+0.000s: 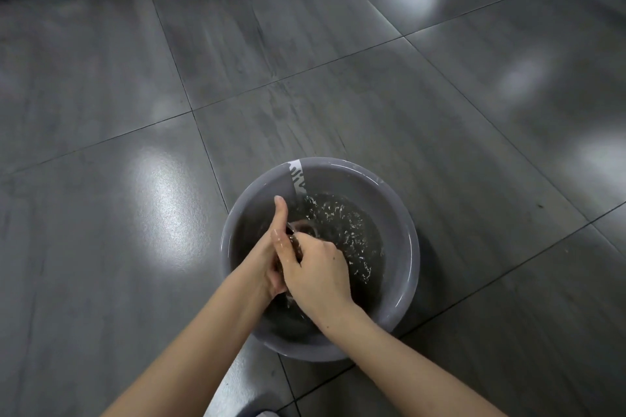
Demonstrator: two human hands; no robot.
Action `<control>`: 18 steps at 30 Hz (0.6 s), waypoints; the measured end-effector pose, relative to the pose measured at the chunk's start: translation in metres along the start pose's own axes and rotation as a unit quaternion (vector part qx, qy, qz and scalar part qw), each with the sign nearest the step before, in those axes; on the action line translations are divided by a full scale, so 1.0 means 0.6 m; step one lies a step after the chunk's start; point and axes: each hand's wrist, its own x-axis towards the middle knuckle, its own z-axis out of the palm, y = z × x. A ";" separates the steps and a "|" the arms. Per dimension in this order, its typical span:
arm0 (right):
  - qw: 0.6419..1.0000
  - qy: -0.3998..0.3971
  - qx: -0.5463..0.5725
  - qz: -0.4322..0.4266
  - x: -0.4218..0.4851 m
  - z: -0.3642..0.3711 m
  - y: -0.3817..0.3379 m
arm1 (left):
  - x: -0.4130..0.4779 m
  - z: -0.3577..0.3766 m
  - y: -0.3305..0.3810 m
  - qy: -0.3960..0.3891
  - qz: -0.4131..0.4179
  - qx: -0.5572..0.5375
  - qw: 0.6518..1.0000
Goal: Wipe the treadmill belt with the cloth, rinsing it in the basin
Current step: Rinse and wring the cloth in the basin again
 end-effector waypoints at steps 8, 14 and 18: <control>0.988 0.037 -0.115 0.092 0.037 0.007 0.028 | -0.014 0.022 0.001 0.155 0.067 0.009 0.986; 0.944 -0.027 -0.240 0.224 0.058 -0.009 0.087 | -0.008 -0.015 0.005 0.097 0.099 0.223 0.965; 0.966 -0.092 -0.172 0.172 0.054 -0.027 0.095 | 0.000 -0.040 0.000 0.136 0.190 0.440 0.867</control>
